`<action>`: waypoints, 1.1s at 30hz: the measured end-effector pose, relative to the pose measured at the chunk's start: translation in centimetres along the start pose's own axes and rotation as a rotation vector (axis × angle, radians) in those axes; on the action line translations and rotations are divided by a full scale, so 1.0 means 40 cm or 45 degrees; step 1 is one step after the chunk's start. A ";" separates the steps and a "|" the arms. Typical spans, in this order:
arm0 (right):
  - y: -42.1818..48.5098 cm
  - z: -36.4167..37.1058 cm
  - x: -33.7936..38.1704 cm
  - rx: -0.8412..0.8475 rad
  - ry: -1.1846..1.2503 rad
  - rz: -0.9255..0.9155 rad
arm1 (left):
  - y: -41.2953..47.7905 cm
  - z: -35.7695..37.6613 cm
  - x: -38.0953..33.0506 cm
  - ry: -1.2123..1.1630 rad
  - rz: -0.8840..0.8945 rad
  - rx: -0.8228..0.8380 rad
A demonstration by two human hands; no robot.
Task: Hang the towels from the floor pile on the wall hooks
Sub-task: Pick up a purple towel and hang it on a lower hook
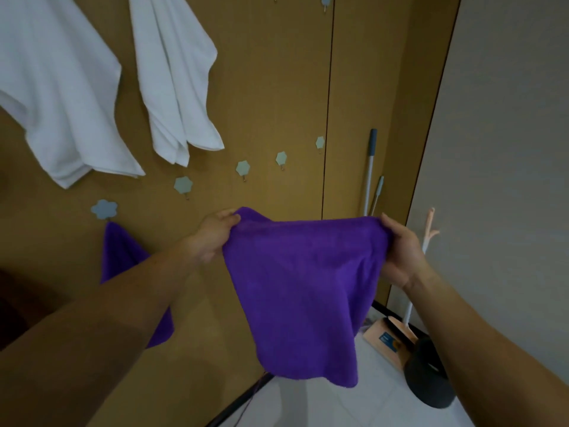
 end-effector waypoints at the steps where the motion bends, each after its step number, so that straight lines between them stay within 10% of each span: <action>1: 0.001 -0.018 0.008 -0.076 -0.071 0.023 | 0.006 -0.010 0.004 0.045 -0.005 -0.018; 7: -0.008 -0.102 0.046 -0.323 -0.531 0.124 | 0.028 -0.072 0.006 -0.009 -0.119 -0.225; 21: -0.039 -0.070 0.137 -0.260 -0.194 -0.300 | 0.037 -0.057 -0.015 -0.055 -0.048 -0.131; 33: -0.043 -0.124 0.071 -0.564 -0.836 -0.236 | 0.043 -0.100 0.020 -0.007 0.005 -0.166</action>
Point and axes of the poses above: each hand's wrist, its own y-axis towards the middle knuckle, its own z-axis out of the palm, x = y × z, the point moved 9 cm from there along y, towards the middle knuckle, and after that the axes turned 7 degrees about -y, right-handed, at the moved point
